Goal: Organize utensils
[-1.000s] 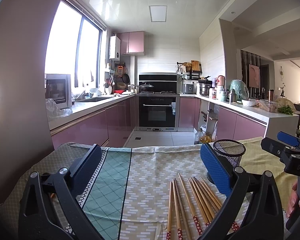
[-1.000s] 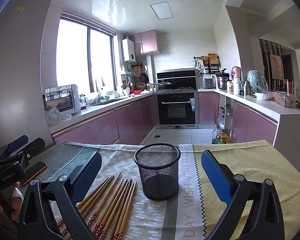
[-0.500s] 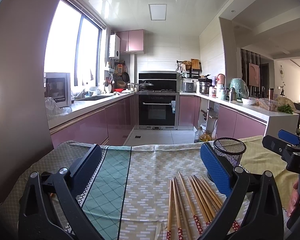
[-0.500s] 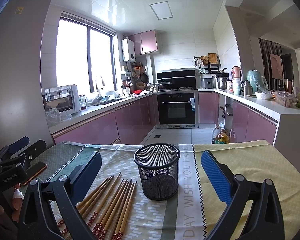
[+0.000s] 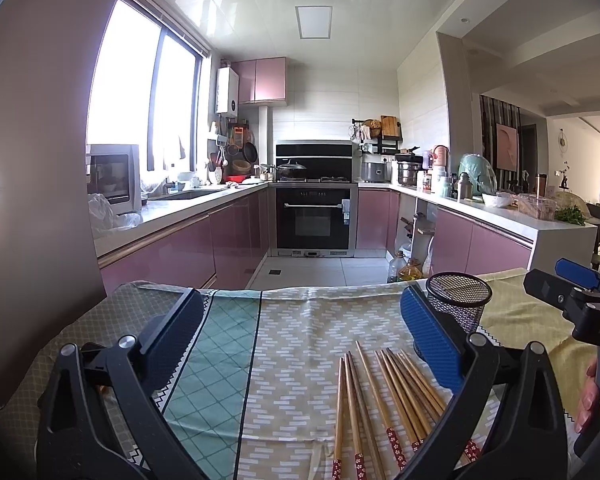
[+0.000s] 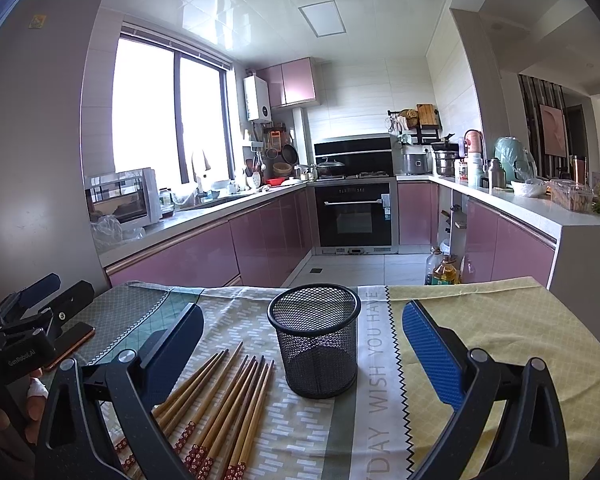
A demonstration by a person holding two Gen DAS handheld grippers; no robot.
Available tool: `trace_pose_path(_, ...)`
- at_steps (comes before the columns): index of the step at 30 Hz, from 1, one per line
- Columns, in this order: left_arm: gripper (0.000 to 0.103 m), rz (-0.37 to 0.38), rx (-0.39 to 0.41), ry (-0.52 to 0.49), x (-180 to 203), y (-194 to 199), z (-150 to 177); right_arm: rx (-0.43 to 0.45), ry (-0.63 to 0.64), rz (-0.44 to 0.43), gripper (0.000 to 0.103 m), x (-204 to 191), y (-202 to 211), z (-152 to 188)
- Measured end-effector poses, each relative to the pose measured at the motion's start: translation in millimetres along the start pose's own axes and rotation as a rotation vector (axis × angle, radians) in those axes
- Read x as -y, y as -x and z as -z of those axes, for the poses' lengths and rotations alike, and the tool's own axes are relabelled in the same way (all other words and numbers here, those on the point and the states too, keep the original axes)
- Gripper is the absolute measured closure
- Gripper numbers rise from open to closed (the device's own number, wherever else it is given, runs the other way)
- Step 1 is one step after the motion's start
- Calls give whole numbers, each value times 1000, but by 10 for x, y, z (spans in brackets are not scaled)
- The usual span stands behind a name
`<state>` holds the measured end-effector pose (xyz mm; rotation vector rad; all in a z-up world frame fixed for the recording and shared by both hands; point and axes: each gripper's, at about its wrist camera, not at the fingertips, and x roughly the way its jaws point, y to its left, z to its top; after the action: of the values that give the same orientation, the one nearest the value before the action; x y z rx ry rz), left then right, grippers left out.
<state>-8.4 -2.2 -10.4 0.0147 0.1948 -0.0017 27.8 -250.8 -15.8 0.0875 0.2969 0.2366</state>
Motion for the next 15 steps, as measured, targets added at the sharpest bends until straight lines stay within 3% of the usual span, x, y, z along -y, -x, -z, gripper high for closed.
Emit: trace_pose_path(15,6,2,-26,-2,-8,-70,-48,-56,2,-31,7,6,-73,31)
